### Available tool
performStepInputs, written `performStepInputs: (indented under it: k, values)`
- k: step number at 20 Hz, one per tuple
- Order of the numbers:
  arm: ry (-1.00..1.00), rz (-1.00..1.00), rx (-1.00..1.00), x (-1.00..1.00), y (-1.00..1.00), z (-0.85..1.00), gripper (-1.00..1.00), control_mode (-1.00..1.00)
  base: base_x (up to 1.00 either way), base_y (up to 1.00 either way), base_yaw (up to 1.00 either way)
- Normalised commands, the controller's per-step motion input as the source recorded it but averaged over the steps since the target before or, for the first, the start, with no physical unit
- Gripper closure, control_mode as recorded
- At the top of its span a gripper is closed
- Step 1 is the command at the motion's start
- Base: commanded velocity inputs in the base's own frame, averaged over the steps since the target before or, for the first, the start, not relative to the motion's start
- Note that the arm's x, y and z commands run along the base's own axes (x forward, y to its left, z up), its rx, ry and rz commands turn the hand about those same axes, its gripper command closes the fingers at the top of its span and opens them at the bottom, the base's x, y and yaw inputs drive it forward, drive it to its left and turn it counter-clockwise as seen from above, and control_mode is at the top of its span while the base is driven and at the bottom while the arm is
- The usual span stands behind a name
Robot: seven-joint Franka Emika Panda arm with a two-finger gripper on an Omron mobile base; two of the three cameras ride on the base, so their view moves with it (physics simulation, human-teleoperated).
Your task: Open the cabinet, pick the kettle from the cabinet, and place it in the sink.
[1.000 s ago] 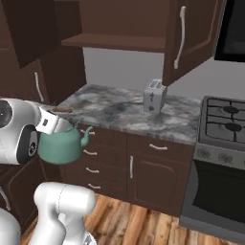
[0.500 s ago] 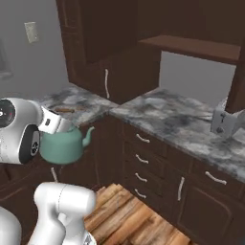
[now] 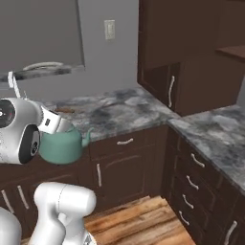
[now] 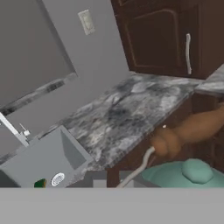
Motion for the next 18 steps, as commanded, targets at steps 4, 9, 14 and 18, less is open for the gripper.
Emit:
performStepInputs:
  k: [4, 9, 14, 18]
  values:
    - [0.0, 0.0, 0.0, 0.0, 0.0, 0.0, 1.0, 1.0, -0.04, 0.09, 0.52]
    - [0.0, 0.0, 0.0, 0.0, 0.0, 0.0, 1.0, 1.0, 0.0, 0.18, 0.45]
    - [0.0, 0.0, 0.0, 0.0, 0.0, 0.0, 1.0, 1.0, 0.01, 0.19, 0.3]
    - [0.0, 0.0, 0.0, 0.0, 0.0, 0.0, 1.0, 1.0, 0.05, 0.2, 0.15]
